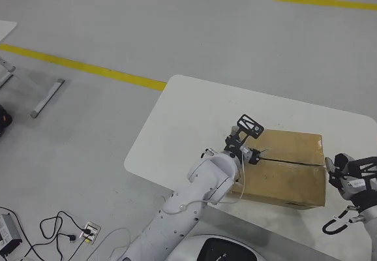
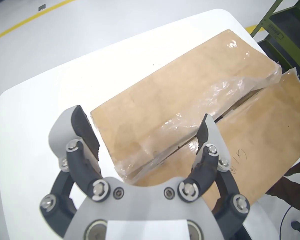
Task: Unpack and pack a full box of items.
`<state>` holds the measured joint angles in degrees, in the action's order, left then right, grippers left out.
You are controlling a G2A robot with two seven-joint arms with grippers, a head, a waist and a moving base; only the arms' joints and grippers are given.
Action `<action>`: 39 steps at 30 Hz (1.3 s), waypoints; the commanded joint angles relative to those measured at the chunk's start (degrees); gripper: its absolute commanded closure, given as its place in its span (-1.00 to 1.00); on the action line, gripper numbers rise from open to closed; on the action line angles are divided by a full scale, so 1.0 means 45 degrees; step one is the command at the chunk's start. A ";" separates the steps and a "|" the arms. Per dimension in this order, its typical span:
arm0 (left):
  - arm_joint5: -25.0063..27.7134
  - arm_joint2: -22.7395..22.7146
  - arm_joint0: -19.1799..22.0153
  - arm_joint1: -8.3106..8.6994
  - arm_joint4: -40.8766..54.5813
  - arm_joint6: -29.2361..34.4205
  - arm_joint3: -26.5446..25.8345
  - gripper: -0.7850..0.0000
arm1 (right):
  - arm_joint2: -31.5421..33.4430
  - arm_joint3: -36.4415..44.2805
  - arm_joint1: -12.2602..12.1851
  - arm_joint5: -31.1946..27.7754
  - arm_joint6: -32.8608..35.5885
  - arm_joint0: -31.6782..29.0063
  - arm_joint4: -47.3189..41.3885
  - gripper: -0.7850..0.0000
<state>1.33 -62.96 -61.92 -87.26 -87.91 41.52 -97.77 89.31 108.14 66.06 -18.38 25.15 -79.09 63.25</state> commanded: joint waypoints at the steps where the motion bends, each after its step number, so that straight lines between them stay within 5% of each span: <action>1: 0.0049 0.0059 -0.0050 0.0003 -0.0056 0.0076 0.0038 -1.00 | 0.0033 -0.0038 -0.0003 -0.0131 0.0021 0.0050 -0.0426 -1.00; 14: 0.0199 0.0444 -0.0186 -0.0010 -0.0444 0.0408 0.0465 -1.00 | -0.0401 -0.0243 -0.0028 -0.0673 0.0509 0.0470 -0.1823 -1.00; 19: 0.0172 0.0402 -0.0145 -0.0013 -0.0442 0.0407 0.0572 -1.00 | -0.1087 -0.0645 0.0088 0.0723 0.0721 0.0874 -0.2161 -1.00; 20: 0.0168 0.0397 -0.0136 -0.0015 -0.0431 0.0409 0.0591 -1.00 | -0.1256 -0.0677 0.0130 0.1149 0.0674 0.0979 -0.2287 -0.83; 21: 0.0172 0.0392 -0.0128 -0.0016 -0.0427 0.0405 0.0605 -1.00 | -0.1445 -0.0697 0.0173 0.1556 0.0642 0.1076 -0.2394 -0.26; 24: 0.0158 0.0371 -0.0120 -0.0015 -0.0443 0.0416 0.0647 -1.00 | -0.1984 -0.0724 0.0312 0.2910 0.0496 0.1367 -0.2622 0.97; 31: 0.0171 0.0333 -0.0121 -0.0018 -0.0393 0.0489 0.0652 -1.00 | -0.3302 -0.0596 0.0574 0.4567 0.0679 0.1800 -0.3083 1.00; 39: 0.0294 0.0326 -0.0058 -0.0021 -0.0326 0.0513 0.0699 -1.00 | -0.3600 -0.1286 0.0570 0.4284 0.0337 0.1664 -0.1966 1.00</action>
<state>2.61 -61.48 -62.20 -87.35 -89.43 43.77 -94.63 73.12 102.51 68.55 0.73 27.19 -71.55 55.04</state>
